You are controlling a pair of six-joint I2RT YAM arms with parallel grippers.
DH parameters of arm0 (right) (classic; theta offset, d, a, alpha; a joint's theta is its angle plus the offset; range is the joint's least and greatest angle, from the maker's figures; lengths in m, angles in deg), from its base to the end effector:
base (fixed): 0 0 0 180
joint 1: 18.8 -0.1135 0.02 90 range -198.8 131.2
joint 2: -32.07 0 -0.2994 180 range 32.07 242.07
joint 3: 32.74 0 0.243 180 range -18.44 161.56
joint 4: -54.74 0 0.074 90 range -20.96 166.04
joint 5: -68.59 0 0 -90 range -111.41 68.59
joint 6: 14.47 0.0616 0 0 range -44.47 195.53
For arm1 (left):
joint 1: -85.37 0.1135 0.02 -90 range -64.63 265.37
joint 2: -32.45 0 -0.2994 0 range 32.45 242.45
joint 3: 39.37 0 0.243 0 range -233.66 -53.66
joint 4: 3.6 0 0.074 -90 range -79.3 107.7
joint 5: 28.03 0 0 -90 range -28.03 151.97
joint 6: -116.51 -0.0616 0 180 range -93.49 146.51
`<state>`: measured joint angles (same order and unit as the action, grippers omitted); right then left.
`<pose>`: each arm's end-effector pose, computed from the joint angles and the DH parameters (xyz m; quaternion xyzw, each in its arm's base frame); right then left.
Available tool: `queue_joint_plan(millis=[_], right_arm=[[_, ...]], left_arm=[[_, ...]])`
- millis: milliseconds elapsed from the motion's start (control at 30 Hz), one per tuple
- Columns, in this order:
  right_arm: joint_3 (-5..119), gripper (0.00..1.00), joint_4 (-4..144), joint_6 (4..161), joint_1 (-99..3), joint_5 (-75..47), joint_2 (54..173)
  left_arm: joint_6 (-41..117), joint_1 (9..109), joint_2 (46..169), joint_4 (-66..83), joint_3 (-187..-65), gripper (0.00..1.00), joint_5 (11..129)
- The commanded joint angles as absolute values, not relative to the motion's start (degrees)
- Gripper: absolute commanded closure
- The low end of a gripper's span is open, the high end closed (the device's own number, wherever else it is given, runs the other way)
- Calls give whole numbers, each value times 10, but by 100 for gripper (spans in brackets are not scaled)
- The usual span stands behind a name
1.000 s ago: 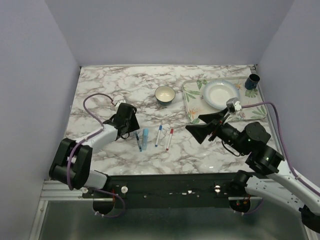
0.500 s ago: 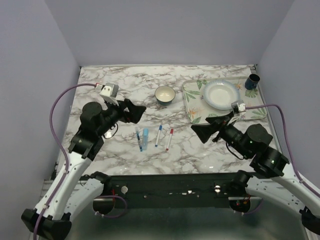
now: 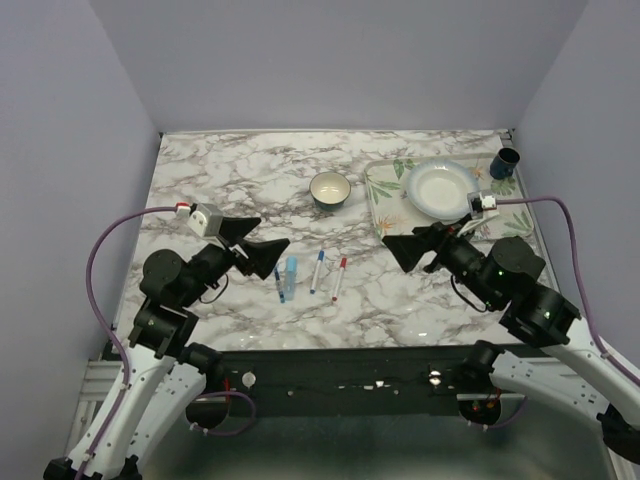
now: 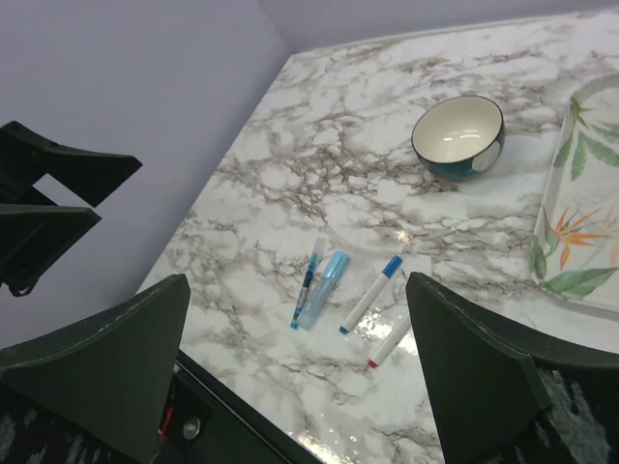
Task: Insert the pens into the pen caps
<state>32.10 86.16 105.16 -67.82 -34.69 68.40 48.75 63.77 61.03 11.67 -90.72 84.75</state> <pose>0.0934 0.0859 0.4001 -0.0427 0.7231 0.3688 0.5825 0.0943 -0.0630 0.3678 0.1449 0.6472 -0.3959 0.6351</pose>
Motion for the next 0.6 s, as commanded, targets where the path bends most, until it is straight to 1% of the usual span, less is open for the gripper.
queue_joint_plan(millis=[0, 567], right_arm=[[316, 0, 873, 1066, -677, -362, 695], [308, 0, 864, 1057, -677, -371, 685]], left_arm=[[460, 638, 611, 129, -922, 1, 858], [455, 638, 600, 127, -917, 1, 846]])
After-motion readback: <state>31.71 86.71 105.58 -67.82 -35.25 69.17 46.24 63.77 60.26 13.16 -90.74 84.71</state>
